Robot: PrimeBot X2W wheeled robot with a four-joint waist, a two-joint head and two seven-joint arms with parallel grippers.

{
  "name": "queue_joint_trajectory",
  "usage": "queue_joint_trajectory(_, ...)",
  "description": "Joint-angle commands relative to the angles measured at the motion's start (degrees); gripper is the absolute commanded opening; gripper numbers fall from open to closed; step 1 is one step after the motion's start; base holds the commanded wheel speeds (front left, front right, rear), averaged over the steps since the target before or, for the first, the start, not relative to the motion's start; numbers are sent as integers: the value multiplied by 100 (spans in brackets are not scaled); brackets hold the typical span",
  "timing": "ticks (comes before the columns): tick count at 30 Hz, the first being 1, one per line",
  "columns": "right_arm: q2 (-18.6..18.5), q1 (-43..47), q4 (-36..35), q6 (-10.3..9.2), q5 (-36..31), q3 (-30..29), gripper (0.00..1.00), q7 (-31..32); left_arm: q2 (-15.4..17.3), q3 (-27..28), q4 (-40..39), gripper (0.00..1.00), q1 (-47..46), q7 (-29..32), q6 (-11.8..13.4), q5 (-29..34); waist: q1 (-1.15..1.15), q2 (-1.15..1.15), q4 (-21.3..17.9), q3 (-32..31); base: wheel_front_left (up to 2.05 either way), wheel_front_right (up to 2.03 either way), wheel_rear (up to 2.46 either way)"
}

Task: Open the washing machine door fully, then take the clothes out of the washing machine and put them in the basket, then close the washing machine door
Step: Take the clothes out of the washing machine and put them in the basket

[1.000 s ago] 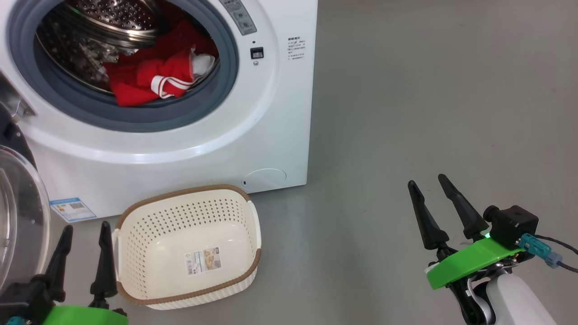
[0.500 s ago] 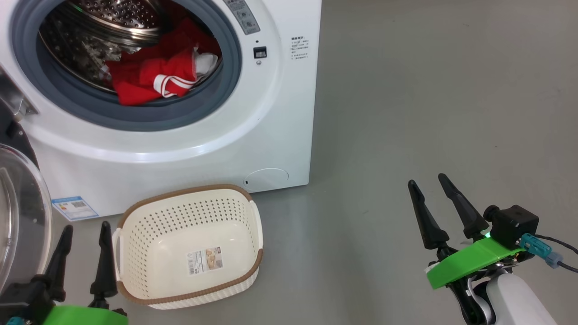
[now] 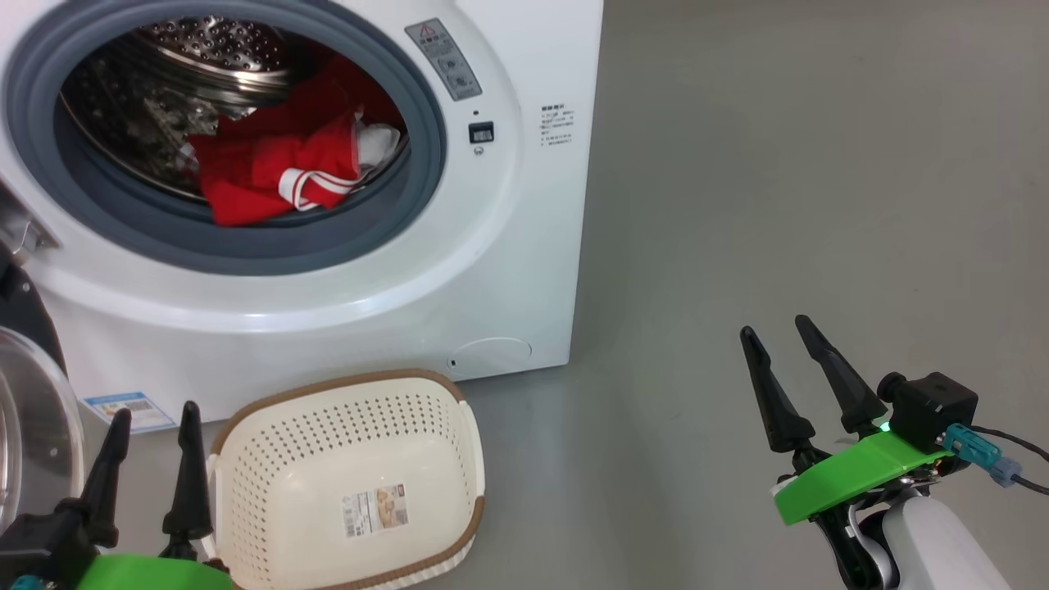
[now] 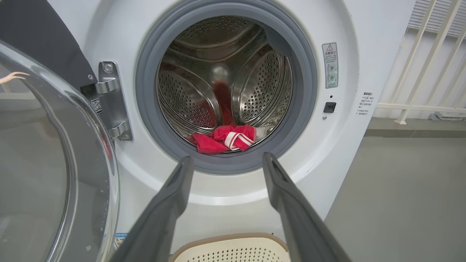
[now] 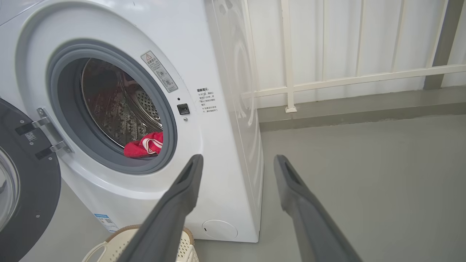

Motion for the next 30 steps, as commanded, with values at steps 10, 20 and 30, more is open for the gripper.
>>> queue_joint_trajectory(10,1,-72,-143,52,-48,129,100,-69,126,213,-100,100,-195,-71,-90,-12,0,0,28,12,95,-95,0)
queue_joint_trajectory(20,-19,-92,-146,52,-52,152,100,-69,132,200,-93,100,-188,-71,-101,-7,0,0,34,32,3,-3,0)
queue_joint_trajectory(30,-13,-89,-136,52,-49,172,100,-69,133,192,-71,100,-190,-71,-96,10,0,0,39,23,0,0,0)
